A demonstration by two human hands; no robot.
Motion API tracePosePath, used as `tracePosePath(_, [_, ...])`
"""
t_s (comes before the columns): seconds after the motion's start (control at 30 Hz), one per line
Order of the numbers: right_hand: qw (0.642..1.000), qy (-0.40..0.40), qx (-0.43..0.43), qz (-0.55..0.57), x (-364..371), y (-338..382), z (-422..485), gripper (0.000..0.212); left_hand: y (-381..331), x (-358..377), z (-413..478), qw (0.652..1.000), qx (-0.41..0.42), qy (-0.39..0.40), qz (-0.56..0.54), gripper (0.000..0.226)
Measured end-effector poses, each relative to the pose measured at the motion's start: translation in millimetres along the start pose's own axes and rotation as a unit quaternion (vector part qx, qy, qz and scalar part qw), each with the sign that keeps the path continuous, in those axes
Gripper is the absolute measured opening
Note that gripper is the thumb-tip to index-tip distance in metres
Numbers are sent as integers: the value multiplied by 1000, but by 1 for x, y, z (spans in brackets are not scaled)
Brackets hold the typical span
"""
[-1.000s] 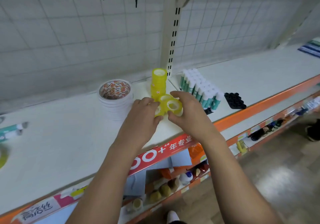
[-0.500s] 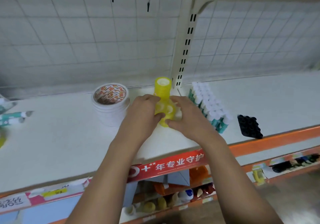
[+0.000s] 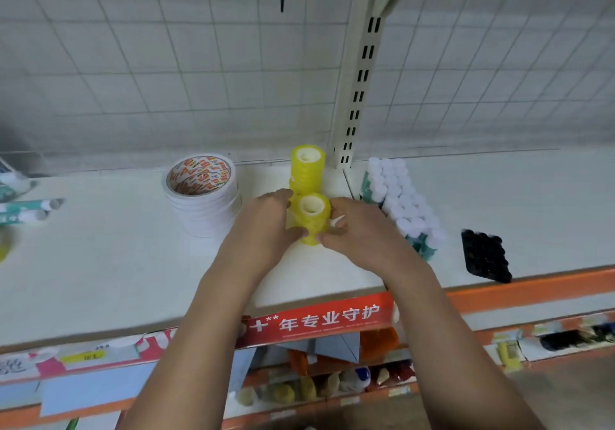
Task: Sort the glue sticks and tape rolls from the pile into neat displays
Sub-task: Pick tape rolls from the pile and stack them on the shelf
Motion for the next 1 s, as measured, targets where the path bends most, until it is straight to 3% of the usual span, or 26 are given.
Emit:
tracePosePath(0.2, [999,17,19,33,2,1,13,33,7,15,3,997,-24,53,54,33])
tracePosePath(0.4, [996,-2,15,84,4,0,16,38,10,16,9,998,-21,51,36,29])
tracePosePath(0.53, [998,4,5,55,8,-1,14,44,12,17,8,999,-22,36,13,23])
tracePosePath(0.7, [999,11,9,35,12,-5,15,28,13,22,9,998,-36,45,11,31])
tracePosePath(1.0, [993,-34,45,103,18,-16,10,27,9,24,8,999,-27,4,43,20])
Point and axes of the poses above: each hand's wrist, its own z-axis towards the middle knuckle, its own x-axis out of the palm, y = z × x, the point moved 8 cm from there along z, towards the middle knuckle, and after that the axes turned 6 degrees about -x, right-handed, at the moved point
